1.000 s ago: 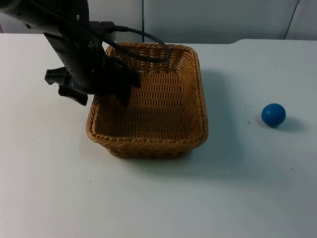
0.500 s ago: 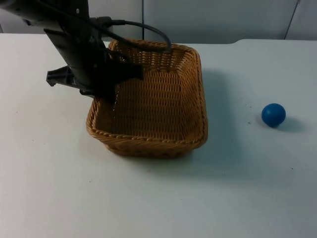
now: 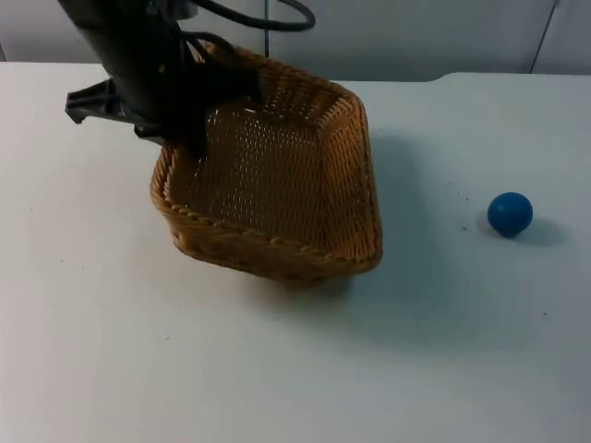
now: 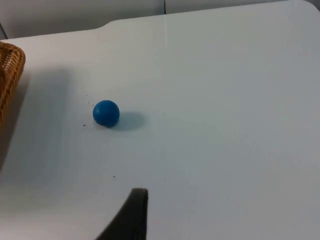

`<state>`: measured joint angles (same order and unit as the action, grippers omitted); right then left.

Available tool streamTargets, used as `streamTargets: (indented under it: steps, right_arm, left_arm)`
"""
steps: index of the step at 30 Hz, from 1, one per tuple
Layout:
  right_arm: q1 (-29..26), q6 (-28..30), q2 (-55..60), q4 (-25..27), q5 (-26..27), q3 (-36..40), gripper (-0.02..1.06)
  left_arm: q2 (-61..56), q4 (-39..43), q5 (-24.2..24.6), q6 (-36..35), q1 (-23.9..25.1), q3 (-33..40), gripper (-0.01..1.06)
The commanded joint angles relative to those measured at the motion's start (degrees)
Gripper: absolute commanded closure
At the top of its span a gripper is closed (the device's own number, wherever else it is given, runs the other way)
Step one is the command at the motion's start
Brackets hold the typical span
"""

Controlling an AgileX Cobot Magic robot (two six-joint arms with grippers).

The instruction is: Pick up the basket with the left hand and place the ball into the basket with the right hand.

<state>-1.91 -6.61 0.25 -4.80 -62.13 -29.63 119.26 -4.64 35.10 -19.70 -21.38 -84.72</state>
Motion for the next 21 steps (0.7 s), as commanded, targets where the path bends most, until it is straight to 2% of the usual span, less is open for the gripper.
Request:
streamTargets:
  steps: [1,11,21]
  right_arm:
    - [-0.3,-1.5,-0.2,-0.9,0.2,0.4,-0.01]
    - [-0.3,-2.2,-0.2,-0.9,0.1,0.4,-0.01]
    - [-0.3,-2.0,-0.2,-0.3,0.1,0.3,-0.01]
  left_arm:
    - [-2.5,-1.8,0.0,-0.4,0.3,0.0,1.05]
    - [-11.2,-7.4,1.8,-0.2,0.8,0.0,1.05]
    - [-13.9,-16.0,4.2,9.4,2.6,0.1,1.05]
